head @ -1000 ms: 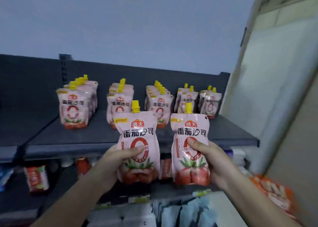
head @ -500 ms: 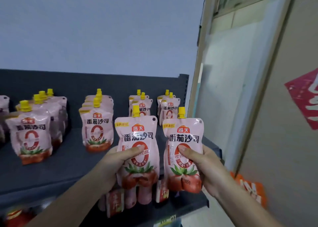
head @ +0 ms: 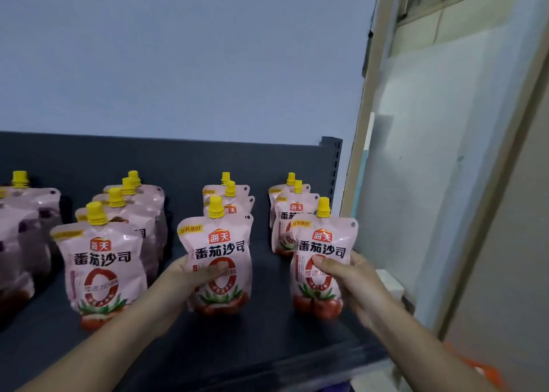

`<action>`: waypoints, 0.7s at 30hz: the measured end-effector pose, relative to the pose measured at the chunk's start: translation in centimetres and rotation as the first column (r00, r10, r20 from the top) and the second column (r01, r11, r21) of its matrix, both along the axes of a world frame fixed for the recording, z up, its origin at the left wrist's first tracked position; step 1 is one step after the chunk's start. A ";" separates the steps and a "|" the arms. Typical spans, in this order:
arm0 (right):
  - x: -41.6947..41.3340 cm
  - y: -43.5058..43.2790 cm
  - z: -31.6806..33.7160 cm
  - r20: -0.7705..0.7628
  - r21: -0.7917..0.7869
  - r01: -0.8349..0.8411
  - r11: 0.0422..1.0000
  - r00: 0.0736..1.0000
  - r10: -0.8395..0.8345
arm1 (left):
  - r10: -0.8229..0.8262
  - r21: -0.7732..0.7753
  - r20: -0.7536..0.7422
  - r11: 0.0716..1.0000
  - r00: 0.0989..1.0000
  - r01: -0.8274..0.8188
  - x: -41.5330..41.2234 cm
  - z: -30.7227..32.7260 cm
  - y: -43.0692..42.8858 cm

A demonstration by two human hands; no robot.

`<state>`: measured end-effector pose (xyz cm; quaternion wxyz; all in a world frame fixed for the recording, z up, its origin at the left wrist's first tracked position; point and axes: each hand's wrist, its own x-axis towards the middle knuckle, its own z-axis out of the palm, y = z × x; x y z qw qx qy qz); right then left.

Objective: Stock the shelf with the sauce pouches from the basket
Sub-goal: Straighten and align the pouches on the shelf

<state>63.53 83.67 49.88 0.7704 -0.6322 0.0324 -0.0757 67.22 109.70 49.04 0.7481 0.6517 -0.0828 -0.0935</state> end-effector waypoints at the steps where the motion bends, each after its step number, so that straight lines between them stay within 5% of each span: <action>1: 0.9 -0.4 -0.4 -0.002 -0.005 -0.004 1.000 1.000 0.004 | 0.015 -0.010 0.003 1.000 1.000 -0.015 0.5 -0.4 -0.1; 21: 9.4 -5.5 -2.3 -0.061 -0.437 -0.328 0.838 0.940 0.336 | 0.155 0.154 0.138 0.972 0.978 -0.176 0.0 -0.8 0.2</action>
